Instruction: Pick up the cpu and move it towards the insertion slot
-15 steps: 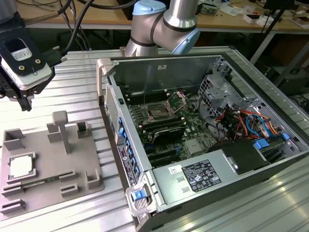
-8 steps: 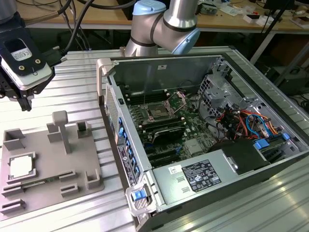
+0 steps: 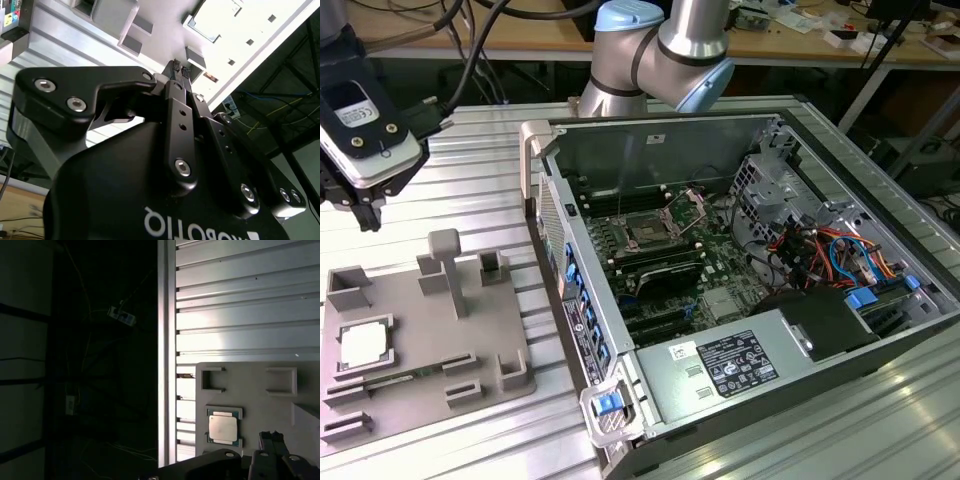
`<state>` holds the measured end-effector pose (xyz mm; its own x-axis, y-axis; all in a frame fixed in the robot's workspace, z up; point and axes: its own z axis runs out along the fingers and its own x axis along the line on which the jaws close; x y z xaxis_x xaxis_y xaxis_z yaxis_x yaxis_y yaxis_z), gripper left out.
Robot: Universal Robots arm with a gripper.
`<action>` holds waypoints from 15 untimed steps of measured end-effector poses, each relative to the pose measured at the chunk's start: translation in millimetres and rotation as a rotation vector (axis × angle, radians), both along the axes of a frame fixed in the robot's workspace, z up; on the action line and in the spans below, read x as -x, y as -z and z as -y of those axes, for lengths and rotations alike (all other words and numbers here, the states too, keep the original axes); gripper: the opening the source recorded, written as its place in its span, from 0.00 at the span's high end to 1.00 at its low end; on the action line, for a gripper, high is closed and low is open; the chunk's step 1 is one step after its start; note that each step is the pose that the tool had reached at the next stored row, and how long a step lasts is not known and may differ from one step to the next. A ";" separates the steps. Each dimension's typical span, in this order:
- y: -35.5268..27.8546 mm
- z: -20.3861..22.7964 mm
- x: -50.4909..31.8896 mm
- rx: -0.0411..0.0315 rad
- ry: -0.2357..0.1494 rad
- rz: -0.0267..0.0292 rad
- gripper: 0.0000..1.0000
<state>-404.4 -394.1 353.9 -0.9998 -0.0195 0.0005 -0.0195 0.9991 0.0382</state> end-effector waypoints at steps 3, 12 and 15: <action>0.0 1.3 6.7 0.0000 0.000 0.0000 0.89; 1.9 12.2 9.7 0.0000 -0.002 0.0001 0.89; 2.8 13.9 9.9 0.0000 -0.002 0.0004 0.83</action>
<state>-414.2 -408.0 351.1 -0.9998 -0.0217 0.0001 -0.0217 0.9990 0.0382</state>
